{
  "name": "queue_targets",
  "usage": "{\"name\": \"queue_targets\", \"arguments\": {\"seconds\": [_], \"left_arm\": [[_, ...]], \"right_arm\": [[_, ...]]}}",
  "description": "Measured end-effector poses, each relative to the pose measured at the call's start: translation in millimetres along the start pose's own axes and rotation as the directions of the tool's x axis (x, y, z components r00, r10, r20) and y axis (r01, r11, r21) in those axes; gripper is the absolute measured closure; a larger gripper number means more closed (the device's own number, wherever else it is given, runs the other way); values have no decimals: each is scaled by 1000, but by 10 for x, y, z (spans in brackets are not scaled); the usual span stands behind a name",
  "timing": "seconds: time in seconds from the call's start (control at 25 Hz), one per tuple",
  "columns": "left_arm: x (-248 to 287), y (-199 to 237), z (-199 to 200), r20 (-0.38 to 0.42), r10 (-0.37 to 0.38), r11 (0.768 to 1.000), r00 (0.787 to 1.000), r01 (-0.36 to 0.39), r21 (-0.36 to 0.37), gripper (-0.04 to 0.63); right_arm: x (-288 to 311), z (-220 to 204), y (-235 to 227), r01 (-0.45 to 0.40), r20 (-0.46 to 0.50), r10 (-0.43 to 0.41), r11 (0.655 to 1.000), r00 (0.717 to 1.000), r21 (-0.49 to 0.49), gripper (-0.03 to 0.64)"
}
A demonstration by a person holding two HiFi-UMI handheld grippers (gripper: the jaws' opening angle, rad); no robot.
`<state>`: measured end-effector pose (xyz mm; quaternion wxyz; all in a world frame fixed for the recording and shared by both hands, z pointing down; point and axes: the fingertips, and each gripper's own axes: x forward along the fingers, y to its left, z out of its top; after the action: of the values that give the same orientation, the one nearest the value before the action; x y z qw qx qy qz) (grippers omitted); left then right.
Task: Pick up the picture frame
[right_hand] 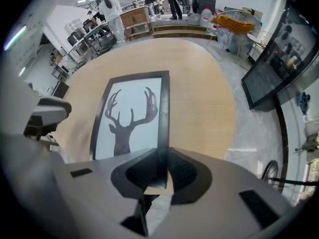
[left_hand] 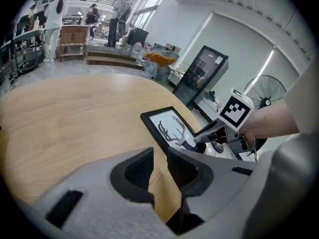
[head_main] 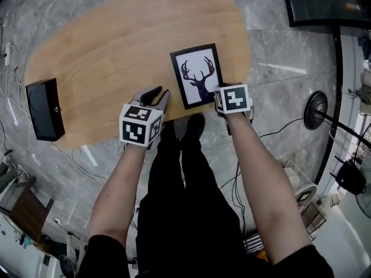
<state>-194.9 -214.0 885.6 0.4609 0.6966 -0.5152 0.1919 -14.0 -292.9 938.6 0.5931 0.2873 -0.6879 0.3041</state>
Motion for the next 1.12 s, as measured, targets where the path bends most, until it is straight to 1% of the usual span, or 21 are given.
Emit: {"name": "queue_targets", "arguments": {"seconds": [0.08,0.24,0.36,0.56,0.76,0.92,1.04,1.12], "left_arm": [[-18,-33,15,4,-2,1000,1000,2,-4,500],[-65,-108,54,13,-16,1000,1000,16,-2,500],[-87,-128,76,10,-24,1000,1000,24,0,497],[-253,-281,151,17,-66,998,998,66,-11,462],[-552,-298,440,60,-96,995,994,97,-13,432],[-782,-376,820,123,-119,993,985,119,10,422],[-931,-517,1083,172,-147,989,974,148,6,414],[-1032,-639,1244,199,-172,985,965,172,18,399]], "right_arm": [[1,-3,-4,-18,7,18,1000,1000,-5,548],[-42,-25,-8,-41,43,40,999,998,31,551],[-130,15,26,-63,77,60,997,995,39,549],[-420,133,134,-129,148,120,990,982,55,551],[-892,469,363,-207,248,195,978,949,25,549],[-1298,759,421,-222,312,209,975,927,8,551],[-1613,938,430,-232,363,218,973,906,-6,549],[-1841,1036,448,-242,397,230,970,888,-21,551]]}}
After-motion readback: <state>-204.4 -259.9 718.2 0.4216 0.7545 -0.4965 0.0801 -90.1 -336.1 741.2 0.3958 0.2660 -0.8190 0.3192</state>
